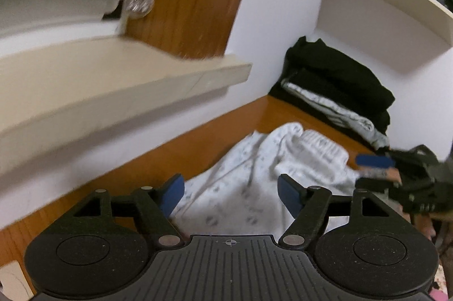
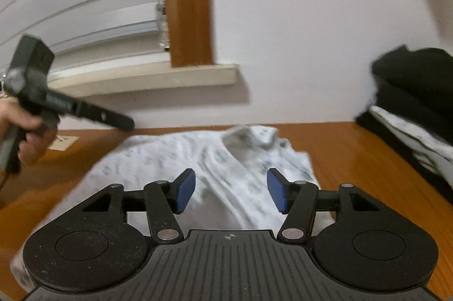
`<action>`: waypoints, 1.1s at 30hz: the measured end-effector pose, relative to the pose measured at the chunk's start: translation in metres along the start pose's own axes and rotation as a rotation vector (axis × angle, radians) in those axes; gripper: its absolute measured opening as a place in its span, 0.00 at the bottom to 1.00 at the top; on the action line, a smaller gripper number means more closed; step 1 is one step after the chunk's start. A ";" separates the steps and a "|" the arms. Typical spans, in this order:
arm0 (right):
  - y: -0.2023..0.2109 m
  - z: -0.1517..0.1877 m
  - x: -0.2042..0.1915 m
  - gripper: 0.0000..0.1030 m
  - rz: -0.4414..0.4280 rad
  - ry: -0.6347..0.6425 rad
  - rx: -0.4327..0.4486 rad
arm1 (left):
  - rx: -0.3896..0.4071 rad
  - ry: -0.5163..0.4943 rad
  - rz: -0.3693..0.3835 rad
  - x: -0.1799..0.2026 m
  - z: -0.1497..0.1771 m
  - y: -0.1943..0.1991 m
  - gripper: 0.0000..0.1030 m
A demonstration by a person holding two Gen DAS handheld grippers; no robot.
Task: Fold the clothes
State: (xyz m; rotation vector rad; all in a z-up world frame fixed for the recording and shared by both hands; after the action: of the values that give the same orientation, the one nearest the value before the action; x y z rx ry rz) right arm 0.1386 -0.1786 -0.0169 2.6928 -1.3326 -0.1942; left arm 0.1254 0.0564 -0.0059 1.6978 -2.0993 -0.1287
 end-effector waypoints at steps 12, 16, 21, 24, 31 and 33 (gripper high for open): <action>-0.025 -0.036 0.053 0.05 0.089 -0.131 -0.041 | -0.033 0.041 0.025 -0.022 0.018 0.000 0.74; -0.022 -0.030 0.085 0.13 0.269 -0.083 -0.094 | -0.039 0.035 0.021 -0.023 0.020 -0.001 0.74; -0.018 -0.025 0.075 0.43 0.194 -0.133 -0.078 | -0.034 0.032 0.016 -0.025 0.021 -0.002 0.74; -0.033 -0.027 0.064 0.51 0.133 -0.153 -0.097 | -0.031 0.031 0.015 -0.025 0.021 -0.003 0.74; -0.095 -0.016 0.063 0.57 0.043 -0.213 -0.256 | -0.023 0.017 -0.015 -0.029 0.022 -0.004 0.74; -0.110 -0.009 0.064 0.51 0.015 -0.227 -0.303 | -0.023 0.024 -0.020 -0.031 0.023 -0.004 0.74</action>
State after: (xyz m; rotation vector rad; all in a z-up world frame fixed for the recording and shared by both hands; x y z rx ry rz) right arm 0.2642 -0.1630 -0.0305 2.4608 -1.2595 -0.6602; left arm 0.1249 0.0797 -0.0367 1.6991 -2.0559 -0.1376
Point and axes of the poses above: each gripper's, at about its wrist camera, not at the fingertips, and y roughly against the way its jaws point, x to its right, z to its underside, the point moved 9 cm from there along -y, roughly the way its jaws point, and after that the axes turned 14 degrees about x, right-handed, at the moved point
